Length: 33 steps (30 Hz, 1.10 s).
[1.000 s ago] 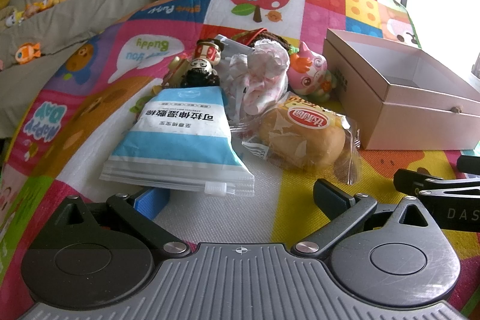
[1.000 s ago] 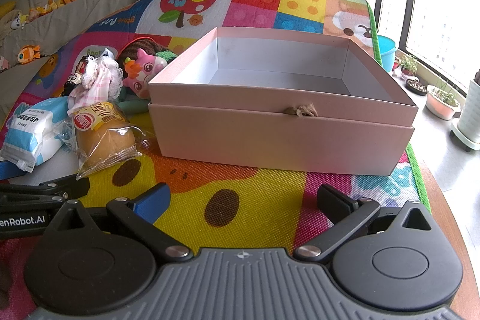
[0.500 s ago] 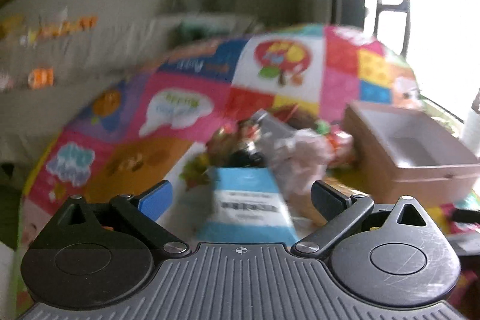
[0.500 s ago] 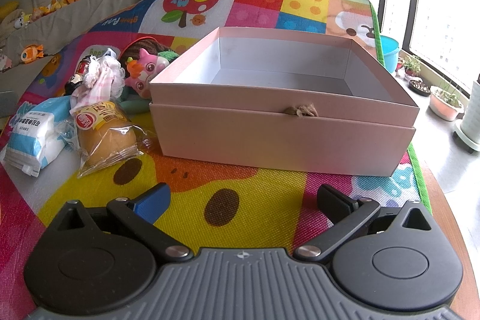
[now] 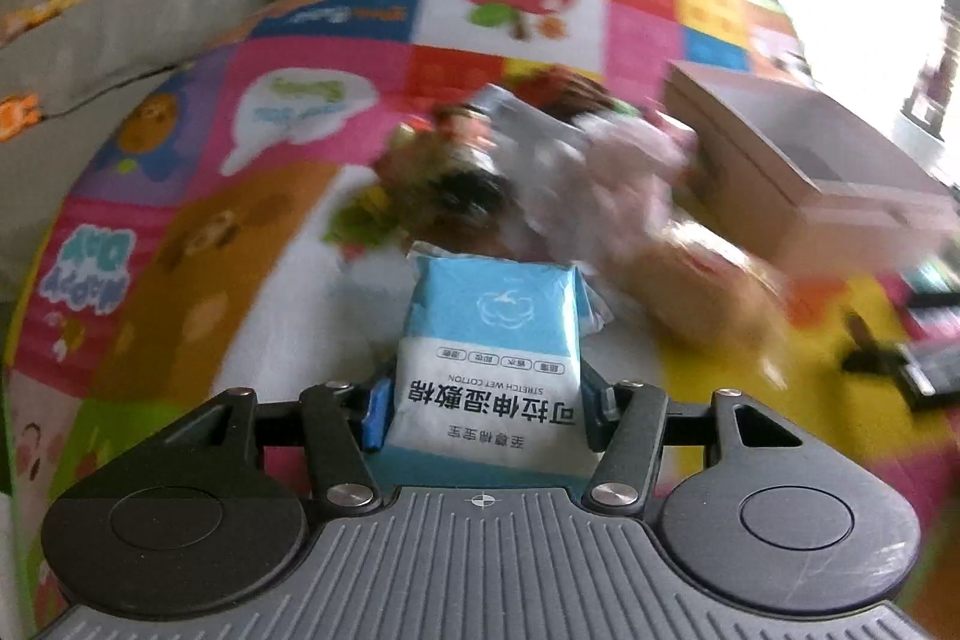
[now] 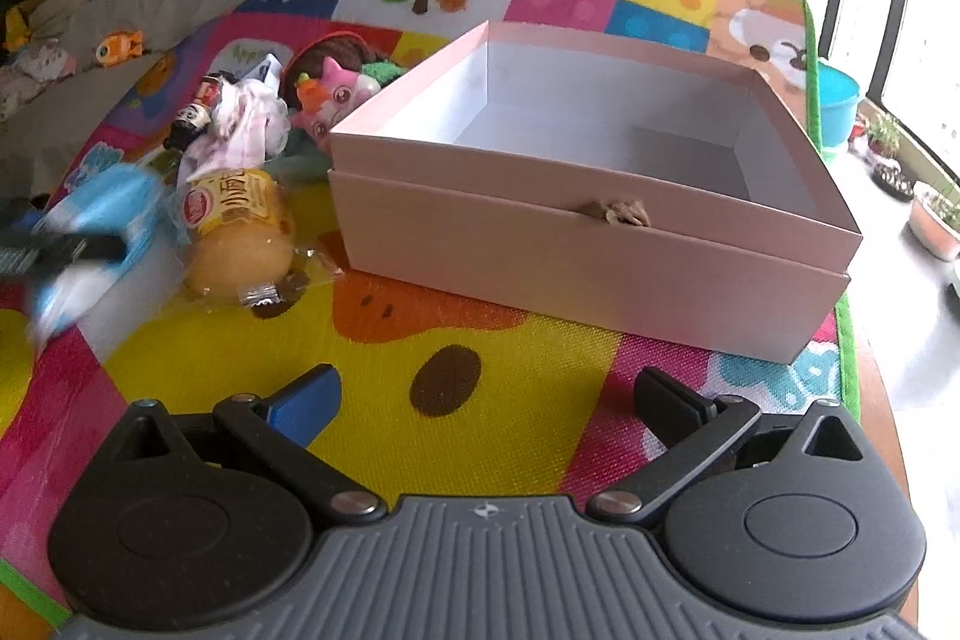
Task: Organize objects
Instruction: 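Grasp the blue-and-white wet-wipes pack with the left gripper, then carry the wipes pack to the pink box while the right gripper carries the bread roll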
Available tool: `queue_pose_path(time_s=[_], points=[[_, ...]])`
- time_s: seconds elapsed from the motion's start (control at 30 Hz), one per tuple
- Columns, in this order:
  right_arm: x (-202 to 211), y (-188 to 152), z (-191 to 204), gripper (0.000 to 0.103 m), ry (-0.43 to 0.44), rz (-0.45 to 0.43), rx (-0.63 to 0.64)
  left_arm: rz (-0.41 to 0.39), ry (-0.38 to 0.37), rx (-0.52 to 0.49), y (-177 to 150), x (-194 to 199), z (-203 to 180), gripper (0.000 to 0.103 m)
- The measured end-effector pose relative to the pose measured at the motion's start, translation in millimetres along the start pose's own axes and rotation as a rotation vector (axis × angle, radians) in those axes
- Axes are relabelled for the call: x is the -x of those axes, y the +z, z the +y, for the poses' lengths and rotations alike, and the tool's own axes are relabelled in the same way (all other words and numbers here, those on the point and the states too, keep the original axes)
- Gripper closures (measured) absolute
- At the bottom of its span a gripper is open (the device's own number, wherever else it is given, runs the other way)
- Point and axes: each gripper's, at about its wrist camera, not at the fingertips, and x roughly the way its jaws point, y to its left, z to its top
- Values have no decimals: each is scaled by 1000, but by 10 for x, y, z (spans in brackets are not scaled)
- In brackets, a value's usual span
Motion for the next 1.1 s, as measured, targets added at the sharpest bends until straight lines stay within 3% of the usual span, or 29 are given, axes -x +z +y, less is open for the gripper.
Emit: queue_pose_path(time_s=[0.1,0.27,0.37,0.43,0.5,0.57,0.63,0.67,0.7,0.77,0.9,0.93,1.03,1.1], points=[[-9,2,15,0,-12,6,-11,-10,3,-9,-127,118,-6,42],[-31,12,60,0,-44,1,-28,-36,2,90,-154,165,124,42],[-24,45,35,0,-19,18,-14,-47,-18,118,-163,182,179,42],[67,73,56,0,64,18,-6,-50,-34,119,-188,208,200,42],[281,93,182,0,141,-72,39,-53,-46,115,-214,227,210,42],[471,167,451,0,127,-191,166,-55,-50,107,-223,236,203,42],[492,253,668,0,126,-247,246,-56,-52,98,-235,242,194,42],[427,313,773,2,141,-238,274,-56,-53,94,-243,243,189,42],[351,365,852,13,150,-226,291,-57,-54,92,-253,248,189,42],[134,423,1038,23,136,-193,345,-56,-58,92,-271,264,199,42],[-225,458,1270,25,85,-138,406,-45,-65,86,-283,288,228,42],[-284,454,1287,36,77,-120,408,-41,-63,80,-281,293,228,42],[-226,370,1222,48,96,-77,379,-33,-44,84,-268,342,214,44],[-27,270,1094,50,136,-51,346,-49,-76,94,-242,427,189,44]])
